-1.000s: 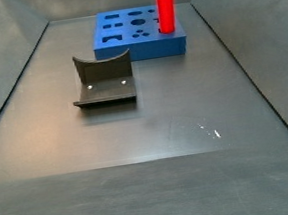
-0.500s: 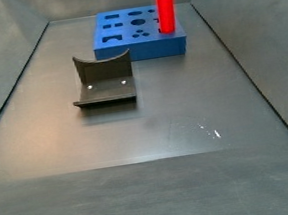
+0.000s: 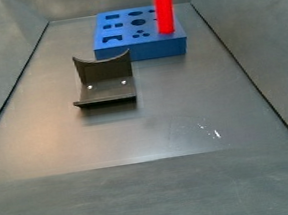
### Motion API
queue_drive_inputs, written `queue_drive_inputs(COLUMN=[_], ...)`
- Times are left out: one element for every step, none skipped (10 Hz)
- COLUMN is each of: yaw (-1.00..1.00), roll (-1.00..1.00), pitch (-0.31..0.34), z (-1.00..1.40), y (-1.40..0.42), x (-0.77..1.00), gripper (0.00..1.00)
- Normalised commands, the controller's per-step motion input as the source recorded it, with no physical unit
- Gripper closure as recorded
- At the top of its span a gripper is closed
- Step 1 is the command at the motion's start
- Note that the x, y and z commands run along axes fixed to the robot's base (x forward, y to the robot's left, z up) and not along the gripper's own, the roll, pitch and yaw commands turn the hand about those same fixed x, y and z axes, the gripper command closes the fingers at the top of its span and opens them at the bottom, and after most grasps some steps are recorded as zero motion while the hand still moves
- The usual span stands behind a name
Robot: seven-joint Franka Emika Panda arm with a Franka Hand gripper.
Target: Insert the hexagon object.
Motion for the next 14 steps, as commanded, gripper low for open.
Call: queue_drive_inputs(yaw=[0.0,0.0,0.0,0.03,0.09,0.03,0.0,0.0,-0.08,-0.27,-0.32,-0.33,-0.31,-0.17], roll=[0.18,0.13,0.09,0.12,0.11,0.11,0.02,-0.11,-0.21,-0.22,-0.27,-0.29,-0.29,-0.27], pitch=[-0.006,-0.024,-0.084,-0.203,-0.216,-0.129,-0.044,0.0,0.004,0.156,0.219,0.233,0.226,0.151], z=[-0.57,-0.62,-0.69,-0.83,-0.81,-0.93,-0.96,-0.95,-0.75,-0.54,-0.36,-0.29,-0.29,-0.42], y=[-0.04,-0.03,-0.04,-0.04,-0.04,-0.11,-0.15,-0.05,0.0,0.0,0.0,-0.01,0.0,0.0], x=[0.0,0.0,-0.02,-0.16,-0.18,-0.08,-0.15,-0.14,-0.08,-0.03,0.0,0.0,0.03,0.08], gripper=[1.0,1.0,1.0,1.0,1.0,1.0,1.0,1.0,1.0,1.0,1.0,1.0,1.0,1.0])
